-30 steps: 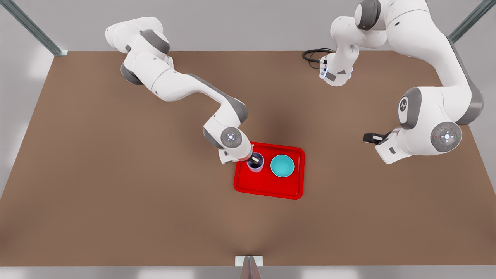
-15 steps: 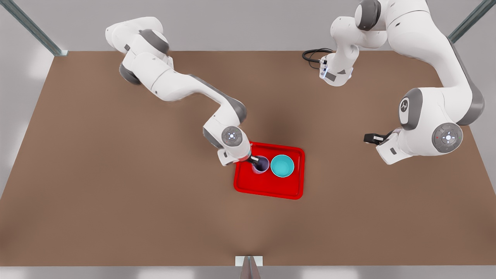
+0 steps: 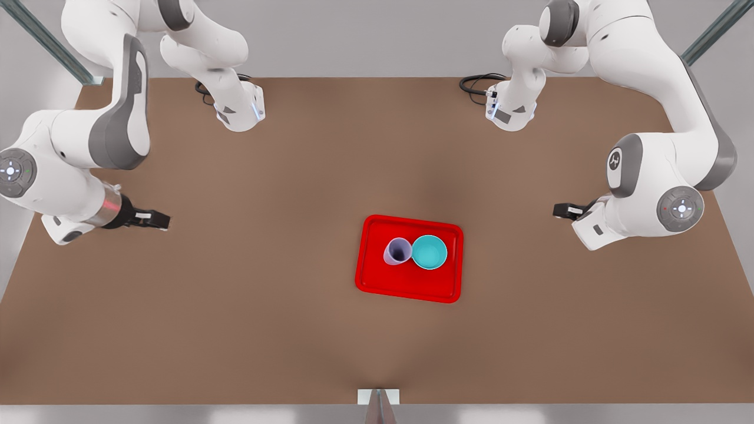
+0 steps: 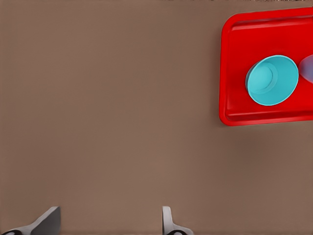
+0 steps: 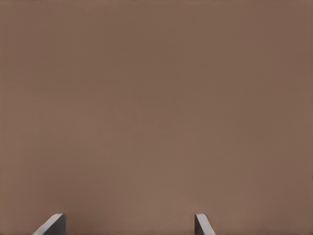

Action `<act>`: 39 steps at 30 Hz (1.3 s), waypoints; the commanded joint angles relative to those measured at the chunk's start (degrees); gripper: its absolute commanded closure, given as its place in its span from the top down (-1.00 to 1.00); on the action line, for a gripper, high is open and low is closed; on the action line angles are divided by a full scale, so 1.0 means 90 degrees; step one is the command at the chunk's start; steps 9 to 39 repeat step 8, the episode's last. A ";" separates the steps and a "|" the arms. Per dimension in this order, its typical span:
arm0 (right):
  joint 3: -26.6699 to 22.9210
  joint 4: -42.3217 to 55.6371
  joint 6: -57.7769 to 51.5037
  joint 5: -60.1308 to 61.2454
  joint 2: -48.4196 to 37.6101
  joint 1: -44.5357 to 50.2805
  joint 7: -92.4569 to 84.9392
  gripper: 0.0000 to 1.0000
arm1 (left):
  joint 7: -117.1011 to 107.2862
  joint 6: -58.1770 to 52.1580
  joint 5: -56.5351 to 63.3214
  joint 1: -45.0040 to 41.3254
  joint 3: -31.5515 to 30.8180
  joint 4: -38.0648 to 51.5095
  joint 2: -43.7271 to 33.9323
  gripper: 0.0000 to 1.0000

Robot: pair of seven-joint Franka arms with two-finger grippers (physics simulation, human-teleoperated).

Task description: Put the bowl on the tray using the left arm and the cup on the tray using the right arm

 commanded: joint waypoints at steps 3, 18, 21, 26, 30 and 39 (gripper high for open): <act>0.0025 -0.0378 0.0169 0.0001 -0.0259 -0.0148 0.0000 1.00 | -0.0039 0.0004 -0.0006 -0.0010 -0.0029 0.0273 -0.0010 1.00; 0.0748 -0.1091 0.0872 -0.0009 -0.0904 -0.0871 -0.0010 1.00 | -0.0069 0.0014 0.0082 0.0235 -0.0234 0.0108 -0.0293 1.00; 0.0748 -0.1091 0.0872 -0.0009 -0.0904 -0.0871 -0.0010 1.00 | -0.0069 0.0014 0.0082 0.0235 -0.0234 0.0108 -0.0293 1.00; 0.0748 -0.1091 0.0872 -0.0009 -0.0904 -0.0871 -0.0010 1.00 | -0.0069 0.0014 0.0082 0.0235 -0.0234 0.0108 -0.0293 1.00; 0.0748 -0.1091 0.0872 -0.0009 -0.0904 -0.0871 -0.0010 1.00 | -0.0069 0.0014 0.0082 0.0235 -0.0234 0.0108 -0.0293 1.00; 0.0748 -0.1091 0.0872 -0.0009 -0.0904 -0.0871 -0.0010 1.00 | -0.0069 0.0014 0.0082 0.0235 -0.0234 0.0108 -0.0293 1.00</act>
